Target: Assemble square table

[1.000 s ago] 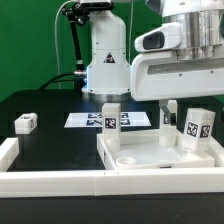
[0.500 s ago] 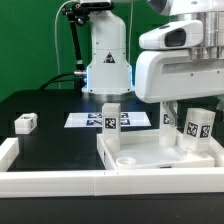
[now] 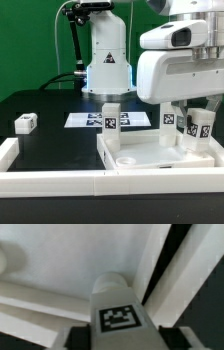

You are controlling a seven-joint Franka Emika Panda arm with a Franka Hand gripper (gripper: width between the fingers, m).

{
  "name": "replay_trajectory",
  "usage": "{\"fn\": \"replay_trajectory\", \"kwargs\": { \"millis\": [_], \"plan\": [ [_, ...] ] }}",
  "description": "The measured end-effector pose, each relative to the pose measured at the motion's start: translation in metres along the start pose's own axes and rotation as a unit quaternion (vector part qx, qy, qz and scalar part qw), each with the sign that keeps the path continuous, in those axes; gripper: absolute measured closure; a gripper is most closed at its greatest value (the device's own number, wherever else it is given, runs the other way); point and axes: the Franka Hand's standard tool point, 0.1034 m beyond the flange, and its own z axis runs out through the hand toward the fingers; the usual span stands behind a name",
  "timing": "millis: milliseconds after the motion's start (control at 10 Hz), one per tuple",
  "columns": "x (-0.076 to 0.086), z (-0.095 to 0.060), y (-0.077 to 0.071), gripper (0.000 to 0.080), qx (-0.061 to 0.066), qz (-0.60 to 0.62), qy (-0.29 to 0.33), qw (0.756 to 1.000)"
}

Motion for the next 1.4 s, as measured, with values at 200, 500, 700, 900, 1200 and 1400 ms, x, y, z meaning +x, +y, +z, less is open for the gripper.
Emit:
{"fn": "replay_trajectory", "kwargs": {
  "millis": [200, 500, 700, 900, 1200, 1400],
  "plan": [
    [0.0, 0.0, 0.0002, 0.051, 0.0, 0.0, 0.0, 1.0],
    [0.0, 0.0, 0.0, 0.051, 0.001, 0.031, 0.0, 1.0],
    [0.0, 0.0, -0.0001, 0.0509, 0.001, 0.084, 0.0, 0.996],
    [-0.0004, 0.0006, -0.0002, 0.0509, 0.004, 0.184, 0.006, 0.983],
    [0.0, 0.0009, -0.0005, 0.0509, 0.006, 0.298, 0.007, 0.955],
    [0.0007, 0.0011, -0.0026, 0.0509, 0.012, 0.382, 0.007, 0.924]
  ]
}}
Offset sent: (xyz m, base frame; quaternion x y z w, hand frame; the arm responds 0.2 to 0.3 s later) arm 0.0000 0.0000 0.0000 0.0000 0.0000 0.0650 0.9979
